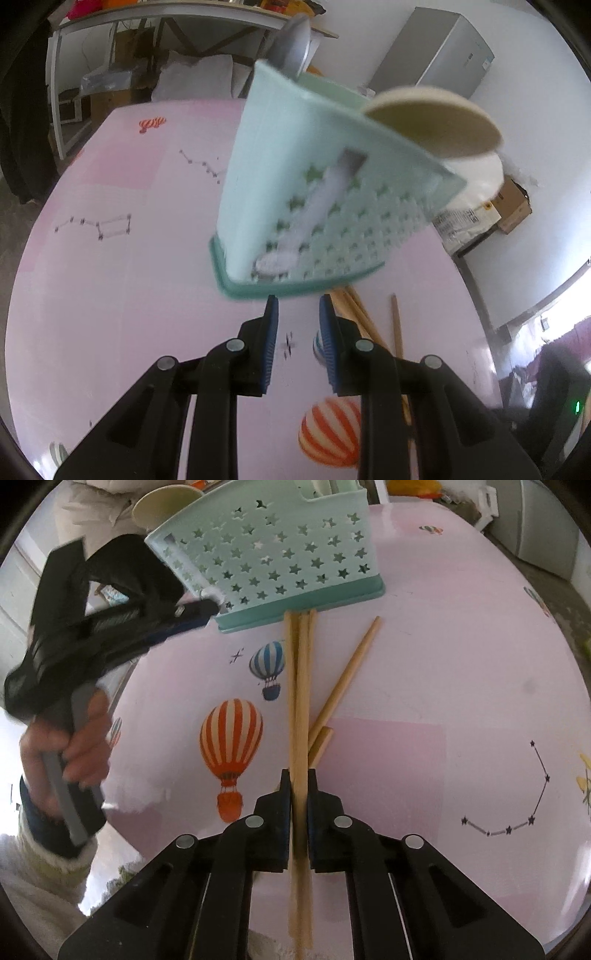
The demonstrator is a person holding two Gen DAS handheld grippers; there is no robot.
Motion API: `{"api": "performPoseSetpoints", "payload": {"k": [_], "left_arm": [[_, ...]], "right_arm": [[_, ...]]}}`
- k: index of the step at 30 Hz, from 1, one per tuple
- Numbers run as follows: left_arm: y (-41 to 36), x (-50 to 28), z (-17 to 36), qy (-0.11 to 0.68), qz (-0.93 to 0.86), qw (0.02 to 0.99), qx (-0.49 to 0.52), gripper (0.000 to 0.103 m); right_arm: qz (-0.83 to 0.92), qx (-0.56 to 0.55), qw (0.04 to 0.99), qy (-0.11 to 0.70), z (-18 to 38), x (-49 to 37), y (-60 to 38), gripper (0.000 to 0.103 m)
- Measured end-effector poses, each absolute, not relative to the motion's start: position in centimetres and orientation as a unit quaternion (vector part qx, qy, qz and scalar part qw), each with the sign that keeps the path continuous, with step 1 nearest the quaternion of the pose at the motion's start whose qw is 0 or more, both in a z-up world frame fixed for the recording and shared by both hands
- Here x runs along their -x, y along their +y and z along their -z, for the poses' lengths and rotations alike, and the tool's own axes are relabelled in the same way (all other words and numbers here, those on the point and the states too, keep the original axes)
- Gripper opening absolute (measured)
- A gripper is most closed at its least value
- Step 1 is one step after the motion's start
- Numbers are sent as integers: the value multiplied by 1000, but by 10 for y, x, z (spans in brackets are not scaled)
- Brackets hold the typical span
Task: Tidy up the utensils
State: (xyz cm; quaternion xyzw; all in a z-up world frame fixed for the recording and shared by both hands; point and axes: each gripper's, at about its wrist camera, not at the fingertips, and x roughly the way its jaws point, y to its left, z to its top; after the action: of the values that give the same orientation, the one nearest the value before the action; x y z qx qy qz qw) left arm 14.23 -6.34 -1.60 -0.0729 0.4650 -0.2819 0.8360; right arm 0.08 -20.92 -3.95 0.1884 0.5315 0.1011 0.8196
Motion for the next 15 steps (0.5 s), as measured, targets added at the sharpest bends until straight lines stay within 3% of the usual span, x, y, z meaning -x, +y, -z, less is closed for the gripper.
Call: {"api": "performPoseSetpoints", "payload": {"k": [2,4,8,15], "left_arm": [[-59,-135,19,470,288,831,72,25],[-54,-123,21,474,295,827,68,27],[-46,-98,25,478,314,818,59,30],[-43,-73,33,484,333,807,58,31]], "right_arm": [[-95,-194,822,527,39,0,-213,18],[-95,-201,826,517,36,4,-218,39],[-85,-209,842,490,25,15,-233,47],[-106,-264,850,443,0,56,-248,48]]}}
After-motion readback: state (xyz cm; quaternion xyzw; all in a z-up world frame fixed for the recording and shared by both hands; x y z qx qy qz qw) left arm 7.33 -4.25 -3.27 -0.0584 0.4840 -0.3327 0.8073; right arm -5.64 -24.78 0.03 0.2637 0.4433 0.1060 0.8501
